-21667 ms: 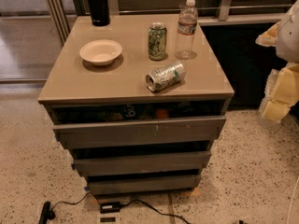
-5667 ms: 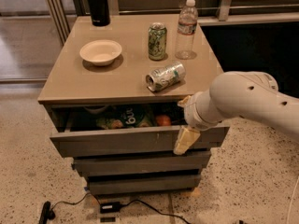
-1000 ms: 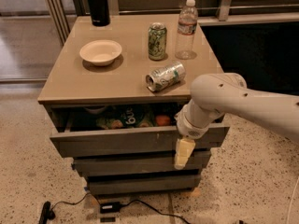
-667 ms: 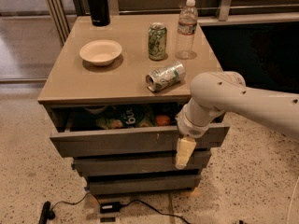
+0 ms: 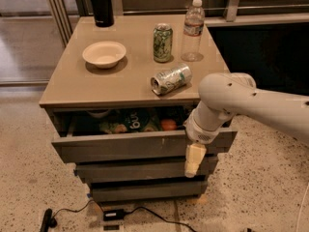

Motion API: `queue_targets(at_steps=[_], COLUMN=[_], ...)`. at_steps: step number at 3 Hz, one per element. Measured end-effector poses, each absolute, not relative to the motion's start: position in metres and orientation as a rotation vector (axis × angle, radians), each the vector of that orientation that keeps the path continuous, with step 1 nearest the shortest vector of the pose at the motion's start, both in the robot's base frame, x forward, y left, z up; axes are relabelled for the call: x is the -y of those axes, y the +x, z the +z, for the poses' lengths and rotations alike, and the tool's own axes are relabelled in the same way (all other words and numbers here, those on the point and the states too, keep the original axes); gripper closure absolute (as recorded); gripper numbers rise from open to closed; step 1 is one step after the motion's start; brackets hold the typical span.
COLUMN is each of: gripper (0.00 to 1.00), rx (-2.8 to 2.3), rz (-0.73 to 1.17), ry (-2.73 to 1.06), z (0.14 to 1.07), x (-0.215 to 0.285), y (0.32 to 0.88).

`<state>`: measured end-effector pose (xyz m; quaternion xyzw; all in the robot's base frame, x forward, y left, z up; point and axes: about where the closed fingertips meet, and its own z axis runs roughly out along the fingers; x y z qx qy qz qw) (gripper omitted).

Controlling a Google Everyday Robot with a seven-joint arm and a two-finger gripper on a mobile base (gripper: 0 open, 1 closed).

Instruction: Open top drawer

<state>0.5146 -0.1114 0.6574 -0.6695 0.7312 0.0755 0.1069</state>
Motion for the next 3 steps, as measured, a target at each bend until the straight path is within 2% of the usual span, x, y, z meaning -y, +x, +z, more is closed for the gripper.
queue_targets(at_steps=[3], gripper=[0.0], rx=[-2.215], rz=[0.367], ry=[-1.997], z=[0.661], x=[0.119], y=[0.484])
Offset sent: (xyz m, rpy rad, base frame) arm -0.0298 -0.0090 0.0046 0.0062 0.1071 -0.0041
